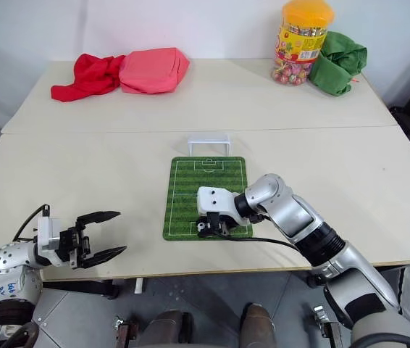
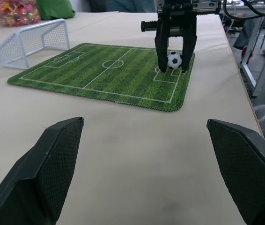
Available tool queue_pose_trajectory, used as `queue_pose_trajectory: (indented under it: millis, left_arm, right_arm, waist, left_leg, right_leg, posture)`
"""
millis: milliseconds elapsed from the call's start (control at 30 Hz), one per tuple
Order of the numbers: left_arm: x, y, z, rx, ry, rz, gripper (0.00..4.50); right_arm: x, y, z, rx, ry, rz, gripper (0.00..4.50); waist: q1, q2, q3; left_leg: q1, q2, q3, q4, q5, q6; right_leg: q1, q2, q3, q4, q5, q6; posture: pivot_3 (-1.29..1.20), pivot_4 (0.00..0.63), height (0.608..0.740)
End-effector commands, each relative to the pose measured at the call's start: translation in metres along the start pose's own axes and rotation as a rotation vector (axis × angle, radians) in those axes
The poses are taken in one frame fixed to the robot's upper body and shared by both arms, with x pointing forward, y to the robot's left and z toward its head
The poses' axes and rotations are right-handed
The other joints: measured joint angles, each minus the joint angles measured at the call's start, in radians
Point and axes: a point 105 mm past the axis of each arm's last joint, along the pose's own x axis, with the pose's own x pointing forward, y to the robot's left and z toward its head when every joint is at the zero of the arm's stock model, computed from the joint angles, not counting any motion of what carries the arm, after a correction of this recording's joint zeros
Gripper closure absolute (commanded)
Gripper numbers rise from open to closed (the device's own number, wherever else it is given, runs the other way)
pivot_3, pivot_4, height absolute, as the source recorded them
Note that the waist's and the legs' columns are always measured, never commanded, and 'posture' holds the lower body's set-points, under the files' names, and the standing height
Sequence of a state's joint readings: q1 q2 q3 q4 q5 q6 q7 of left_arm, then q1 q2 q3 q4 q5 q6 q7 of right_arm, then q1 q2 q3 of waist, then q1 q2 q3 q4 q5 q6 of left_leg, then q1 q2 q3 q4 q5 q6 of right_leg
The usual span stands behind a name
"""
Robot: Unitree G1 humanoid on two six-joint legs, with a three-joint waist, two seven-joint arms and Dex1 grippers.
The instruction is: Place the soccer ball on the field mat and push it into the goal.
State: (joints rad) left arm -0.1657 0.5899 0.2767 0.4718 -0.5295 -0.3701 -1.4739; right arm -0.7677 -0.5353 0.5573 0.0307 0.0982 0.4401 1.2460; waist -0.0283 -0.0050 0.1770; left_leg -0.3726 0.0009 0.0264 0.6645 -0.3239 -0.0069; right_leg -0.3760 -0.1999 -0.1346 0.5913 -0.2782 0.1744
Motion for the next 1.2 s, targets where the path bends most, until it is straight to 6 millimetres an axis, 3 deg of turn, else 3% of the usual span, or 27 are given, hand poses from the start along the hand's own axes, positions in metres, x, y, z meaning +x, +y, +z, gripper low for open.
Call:
queue_pose_trajectory:
  millis: [33,233,467,733,1100,1200]
  left_arm:
    - [-0.003,0.003,0.01,0.039,-0.025,0.025,0.0]
    - [-0.004,0.004,0.01,0.042,-0.02,0.036,0.0]
    - [-0.002,0.008,0.011,0.049,-0.019,0.044,0.0]
    - [0.001,0.011,0.011,0.052,-0.023,0.044,0.0]
    - [0.009,0.02,0.013,0.057,-0.033,0.014,0.0]
    - [0.012,0.025,0.014,0.059,-0.036,0.0,0.0]
  right_arm:
    - [0.0,-0.001,0.005,-0.035,-0.011,0.005,3.65]
    - [-0.001,-0.002,-0.002,-0.026,-0.004,0.001,3.65]
    - [-0.002,-0.005,0.001,-0.027,-0.021,-0.014,1.5]
    - [-0.008,-0.002,0.012,-0.055,-0.057,-0.016,1.5]
    - [-0.04,-0.013,0.052,-0.107,-0.145,-0.139,1.5]
    - [-0.045,-0.002,0.049,-0.101,-0.157,-0.145,2.11]
  waist:
    - [0.0,0.0,0.0]
    - [-0.001,0.0,0.0]
    - [-0.001,0.0,0.0]
    - [0.0,0.0,0.0]
    - [0.0,0.0,0.0]
    - [0.003,0.0,0.0]
  left_leg:
    - [0.0,0.0,0.0,0.0,0.0,0.0]
    - [0.0,0.0,0.0,0.0,0.0,0.0]
    - [0.0,0.0,0.0,0.0,0.0,0.0]
    - [0.0,0.0,0.0,0.0,0.0,0.0]
    - [0.0,0.0,0.0,0.0,0.0,0.0]
    - [0.0,0.0,0.0,0.0,0.0,0.0]
  right_leg:
    - [0.0,0.0,0.0,0.0,0.0,0.0]
    - [0.0,0.0,0.0,0.0,0.0,0.0]
    - [0.0,0.0,0.0,0.0,0.0,0.0]
    - [0.0,0.0,0.0,0.0,0.0,0.0]
    - [0.0,0.0,0.0,0.0,0.0,0.0]
    - [0.0,0.0,0.0,0.0,0.0,0.0]
  posture:
    - [0.0,0.15,0.74]
    - [0.0,0.15,0.74]
    - [0.0,0.15,0.74]
    - [0.0,0.15,0.74]
    - [0.0,0.15,0.74]
    - [0.0,0.15,0.74]
